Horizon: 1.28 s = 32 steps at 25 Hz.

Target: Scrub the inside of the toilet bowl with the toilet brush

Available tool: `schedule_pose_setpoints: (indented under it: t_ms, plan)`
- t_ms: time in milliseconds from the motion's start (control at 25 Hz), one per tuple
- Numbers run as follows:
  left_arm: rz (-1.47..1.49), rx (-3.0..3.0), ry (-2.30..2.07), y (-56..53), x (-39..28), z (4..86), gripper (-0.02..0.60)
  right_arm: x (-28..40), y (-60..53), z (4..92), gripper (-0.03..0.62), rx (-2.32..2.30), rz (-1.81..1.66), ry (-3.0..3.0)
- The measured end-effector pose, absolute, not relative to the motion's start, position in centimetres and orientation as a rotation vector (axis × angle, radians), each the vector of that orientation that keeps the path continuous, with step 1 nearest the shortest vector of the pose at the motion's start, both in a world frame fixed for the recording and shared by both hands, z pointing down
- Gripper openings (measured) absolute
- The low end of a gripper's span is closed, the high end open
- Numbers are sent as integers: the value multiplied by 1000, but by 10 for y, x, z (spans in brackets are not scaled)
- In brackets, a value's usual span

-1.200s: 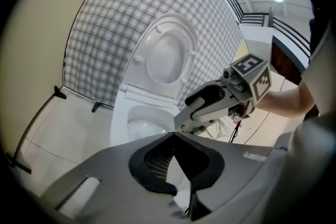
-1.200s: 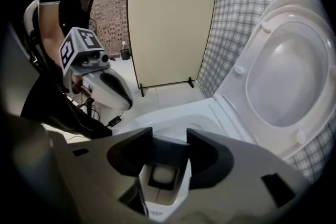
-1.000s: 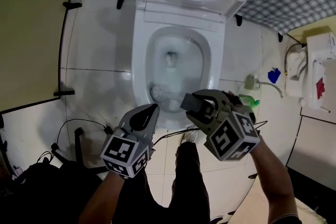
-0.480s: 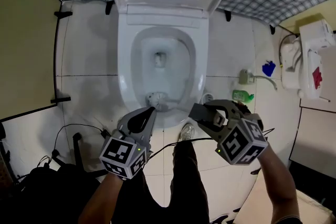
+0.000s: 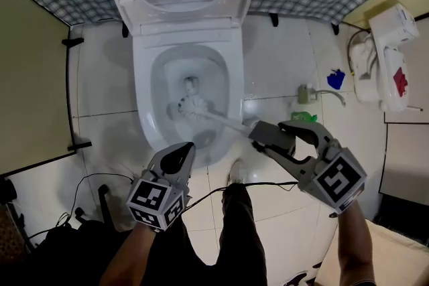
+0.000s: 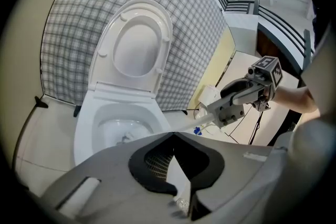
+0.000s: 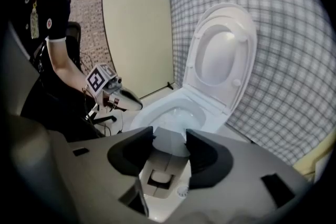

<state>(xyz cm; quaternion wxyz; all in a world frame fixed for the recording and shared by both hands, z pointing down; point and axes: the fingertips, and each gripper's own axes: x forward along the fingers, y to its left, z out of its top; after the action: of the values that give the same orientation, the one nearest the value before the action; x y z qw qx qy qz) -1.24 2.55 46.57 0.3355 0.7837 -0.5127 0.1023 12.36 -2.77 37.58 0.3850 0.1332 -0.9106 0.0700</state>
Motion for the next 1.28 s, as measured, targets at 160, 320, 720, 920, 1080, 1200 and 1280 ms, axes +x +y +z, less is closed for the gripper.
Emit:
schedule_pose_setpoints:
  t_ms: [160, 320, 720, 920, 1080, 1200, 1280]
  plan:
    - [287, 2092, -1301, 18, 6, 455, 9, 165, -40, 344, 212, 527, 340, -2403]
    - [320, 2125, -1288, 13, 14, 446, 9, 220, -45, 332, 212, 727, 488, -2461]
    - [355, 2169, -1183, 14, 65, 455, 9, 356, -12, 338, 212, 1120, 691, -2290]
    - [381, 2169, -1131, 25, 91, 469, 9, 380, 5, 411, 212, 1077, 726, -2138]
    - [402, 2171, -1109, 33, 101, 479, 9, 393, 13, 481, 212, 1046, 788, -2049]
    - [422, 2169, -1103, 35, 101, 489, 9, 396, 14, 525, 212, 1030, 815, -1995]
    - [432, 2164, -1098, 36, 102, 496, 9, 397, 15, 551, 212, 1018, 832, -1959]
